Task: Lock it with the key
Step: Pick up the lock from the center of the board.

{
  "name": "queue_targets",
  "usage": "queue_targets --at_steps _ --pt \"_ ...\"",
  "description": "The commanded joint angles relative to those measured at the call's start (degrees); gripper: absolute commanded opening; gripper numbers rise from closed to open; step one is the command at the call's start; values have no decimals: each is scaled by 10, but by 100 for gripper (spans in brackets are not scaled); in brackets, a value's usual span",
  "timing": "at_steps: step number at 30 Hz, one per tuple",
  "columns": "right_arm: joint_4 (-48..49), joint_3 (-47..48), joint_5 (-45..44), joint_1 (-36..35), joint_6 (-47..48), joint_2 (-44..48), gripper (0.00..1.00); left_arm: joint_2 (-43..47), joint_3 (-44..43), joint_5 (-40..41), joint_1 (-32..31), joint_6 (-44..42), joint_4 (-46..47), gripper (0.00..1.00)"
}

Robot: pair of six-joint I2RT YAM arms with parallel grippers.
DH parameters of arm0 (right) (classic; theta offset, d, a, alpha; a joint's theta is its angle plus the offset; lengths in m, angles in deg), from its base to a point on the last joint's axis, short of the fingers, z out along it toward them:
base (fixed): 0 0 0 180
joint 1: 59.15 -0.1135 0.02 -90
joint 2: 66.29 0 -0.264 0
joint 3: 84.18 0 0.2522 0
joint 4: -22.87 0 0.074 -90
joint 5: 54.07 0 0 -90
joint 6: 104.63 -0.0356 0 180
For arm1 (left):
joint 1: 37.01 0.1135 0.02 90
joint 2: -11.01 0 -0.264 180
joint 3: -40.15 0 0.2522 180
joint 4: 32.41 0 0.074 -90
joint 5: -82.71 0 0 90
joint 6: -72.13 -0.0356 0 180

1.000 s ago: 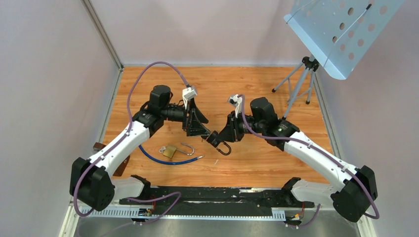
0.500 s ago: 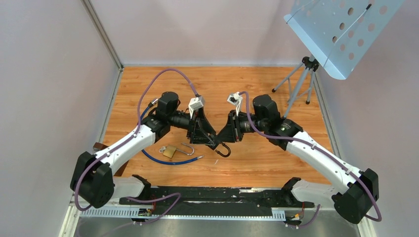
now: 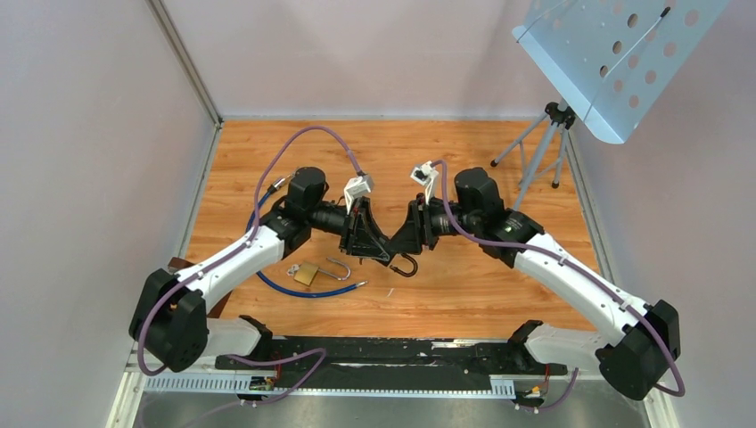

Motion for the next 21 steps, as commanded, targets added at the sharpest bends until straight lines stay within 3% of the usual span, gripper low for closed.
queue_targets --at_steps 1,2,4,8,14,21 --pt "50 18 -52 2 -41 32 60 46 1 95 -4 35 64 0" --pt "50 11 -69 3 -46 44 73 55 2 109 -3 50 64 0" --pt "51 -4 -106 5 -53 71 91 65 0 141 -3 67 55 0" --pt "58 -37 -163 6 -74 127 98 93 -1 199 -3 113 47 0" --pt "82 -89 -175 6 -117 173 94 141 -16 206 -3 185 76 0" --pt "118 -59 -145 7 -189 164 65 195 -17 175 -4 252 156 0"
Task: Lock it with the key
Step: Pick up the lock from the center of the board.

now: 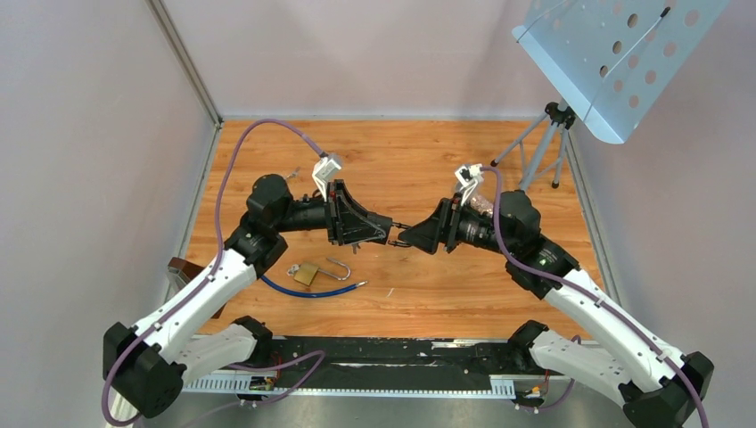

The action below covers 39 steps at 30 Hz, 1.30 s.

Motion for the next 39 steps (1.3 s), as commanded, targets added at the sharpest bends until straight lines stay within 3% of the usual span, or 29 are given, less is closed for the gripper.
queue_targets --at_steps 1,4,8,11,13,14,16,18,24,30,36,39 --pt "62 35 26 1 -43 -5 61 43 -34 -18 -3 58 103 0" --pt "76 52 52 1 -30 -20 41 44 -42 -18 -3 62 100 0" --pt "106 62 95 0 -19 -37 1 38 -54 -18 -3 72 92 0" --pt "131 70 106 1 -9 -36 0 34 -72 -20 -2 72 76 3" --pt "142 75 111 -1 2 -31 0 32 -79 -29 -3 63 65 29" --pt "148 79 110 -1 5 -29 0 32 -79 -38 -3 60 65 50" --pt "158 85 115 -1 9 -24 0 31 -78 -55 -3 58 71 67" --pt "161 94 118 -1 9 -25 0 30 -78 -70 -3 61 78 75" --pt "182 110 120 -1 -16 -35 0 21 -74 -94 -4 95 116 78" --pt "224 102 134 -1 -60 -38 0 34 -58 -90 -3 49 100 79" --pt "257 92 140 -1 -78 -36 0 24 -57 -76 -4 31 73 63" --pt "253 93 141 -1 -75 -38 0 15 -60 -77 -3 43 83 47"
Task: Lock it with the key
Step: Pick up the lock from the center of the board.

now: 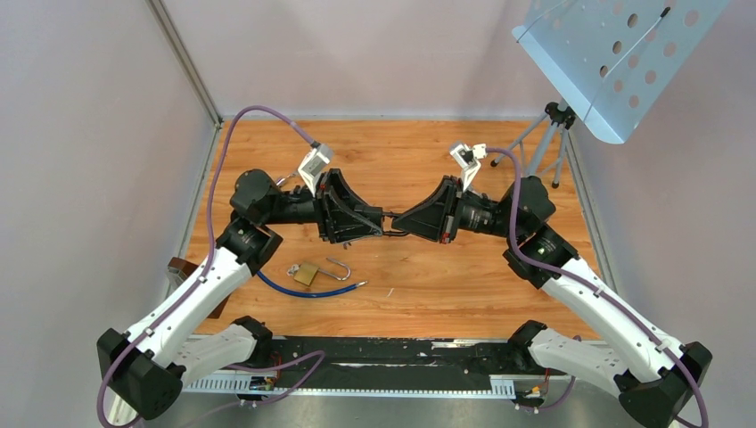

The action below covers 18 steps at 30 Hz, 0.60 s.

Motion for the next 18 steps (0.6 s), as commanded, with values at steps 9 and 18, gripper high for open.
queue_targets --at_steps 9,18 --pt "58 3 -18 1 14 21 0 -1 -13 5 -4 -3 -4 0" --pt "-62 18 -64 8 92 34 45 18 -18 68 -3 34 -4 0"
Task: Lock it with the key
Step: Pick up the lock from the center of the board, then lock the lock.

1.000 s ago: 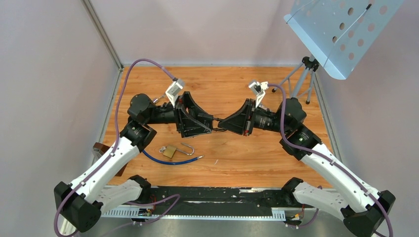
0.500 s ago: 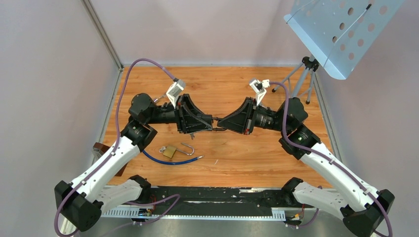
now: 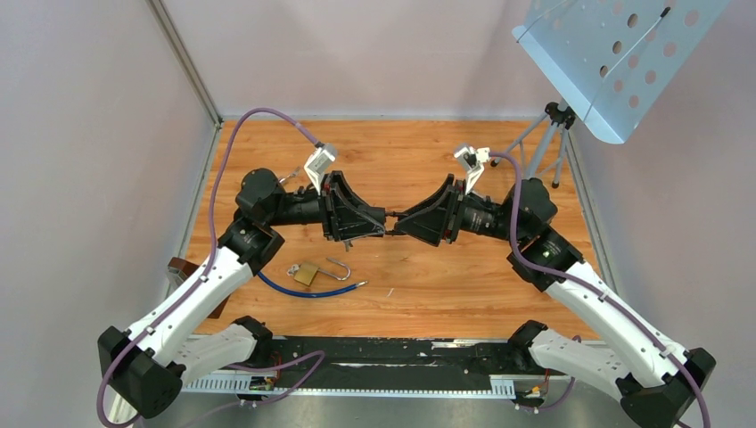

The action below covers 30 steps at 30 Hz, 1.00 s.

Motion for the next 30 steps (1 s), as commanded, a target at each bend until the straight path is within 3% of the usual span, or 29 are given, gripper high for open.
queue_targets --at_steps 1,3,6,13,17,24,30 --pt "-37 18 -47 10 57 27 53 29 -19 52 -1 39 25 0" --pt "-44 11 -49 16 60 35 65 35 -26 76 -1 49 4 0" --pt "-45 4 -44 18 57 38 69 38 -51 114 -1 68 -44 0" --pt "-49 20 -43 21 27 5 62 21 -74 137 -1 140 -80 0" --pt "-56 30 -63 35 -12 -19 69 19 -80 150 -1 180 -95 0" --pt "-24 26 -43 46 -88 -28 68 1 -84 169 -1 256 -139 0" --pt "0 7 -36 59 -156 -13 59 -5 -67 166 4 306 -131 0"
